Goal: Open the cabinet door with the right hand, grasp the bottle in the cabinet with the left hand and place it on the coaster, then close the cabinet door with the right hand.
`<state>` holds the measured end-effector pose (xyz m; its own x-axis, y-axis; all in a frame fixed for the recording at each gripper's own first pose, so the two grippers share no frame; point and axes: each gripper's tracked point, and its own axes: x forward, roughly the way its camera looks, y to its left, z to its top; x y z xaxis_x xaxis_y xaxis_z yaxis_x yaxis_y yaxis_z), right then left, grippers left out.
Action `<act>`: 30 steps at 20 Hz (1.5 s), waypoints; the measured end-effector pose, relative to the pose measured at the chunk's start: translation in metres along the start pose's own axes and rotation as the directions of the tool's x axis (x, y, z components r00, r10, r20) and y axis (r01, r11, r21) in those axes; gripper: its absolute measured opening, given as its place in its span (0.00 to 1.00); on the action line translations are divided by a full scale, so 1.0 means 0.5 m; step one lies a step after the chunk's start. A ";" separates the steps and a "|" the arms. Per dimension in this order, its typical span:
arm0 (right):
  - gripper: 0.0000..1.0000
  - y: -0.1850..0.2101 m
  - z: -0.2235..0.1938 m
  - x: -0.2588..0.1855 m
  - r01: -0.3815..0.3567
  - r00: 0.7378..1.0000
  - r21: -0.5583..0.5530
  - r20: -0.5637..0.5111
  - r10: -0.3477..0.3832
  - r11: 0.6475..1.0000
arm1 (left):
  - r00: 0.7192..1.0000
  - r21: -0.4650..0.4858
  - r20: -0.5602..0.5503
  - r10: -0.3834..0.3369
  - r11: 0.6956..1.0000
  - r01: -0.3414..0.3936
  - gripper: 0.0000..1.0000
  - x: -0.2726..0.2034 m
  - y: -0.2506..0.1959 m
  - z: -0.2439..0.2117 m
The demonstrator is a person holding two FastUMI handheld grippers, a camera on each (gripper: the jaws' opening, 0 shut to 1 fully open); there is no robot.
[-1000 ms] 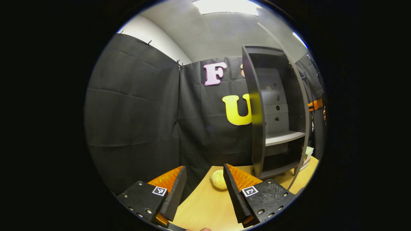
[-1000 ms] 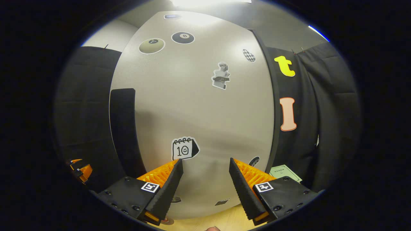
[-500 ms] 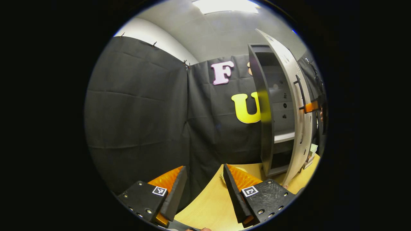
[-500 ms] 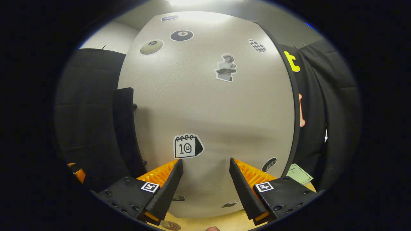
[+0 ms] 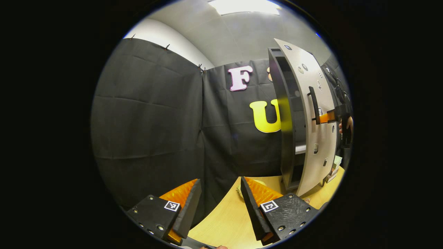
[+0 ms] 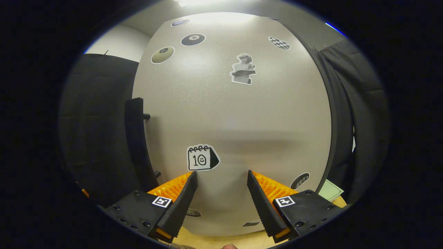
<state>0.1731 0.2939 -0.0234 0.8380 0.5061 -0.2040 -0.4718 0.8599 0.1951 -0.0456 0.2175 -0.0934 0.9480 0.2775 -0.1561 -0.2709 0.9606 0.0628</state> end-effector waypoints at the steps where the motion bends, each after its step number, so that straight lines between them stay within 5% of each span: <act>1: 0.93 0.000 0.003 -0.002 0.004 1.000 -0.002 0.002 -0.004 1.000 | 1.000 0.001 -0.001 0.001 1.000 -0.001 0.66 0.001 0.001 -0.001; 15: 0.93 -0.002 0.034 -0.053 0.096 0.993 -0.043 0.067 -0.092 0.994 | 0.997 -0.012 0.010 -0.073 0.997 0.073 0.66 0.024 0.009 0.021; 30: 0.94 -0.176 0.046 -0.353 0.164 0.983 -0.140 0.102 -0.151 0.976 | 0.947 -0.009 0.101 -0.305 0.952 0.307 0.66 -0.007 -0.355 0.165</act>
<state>0.0731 0.1271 0.0177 0.9231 0.3611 -0.1326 -0.3613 0.9322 0.0231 0.0129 0.0446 -0.0229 0.9972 -0.0315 -0.0677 0.0318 0.9995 0.0026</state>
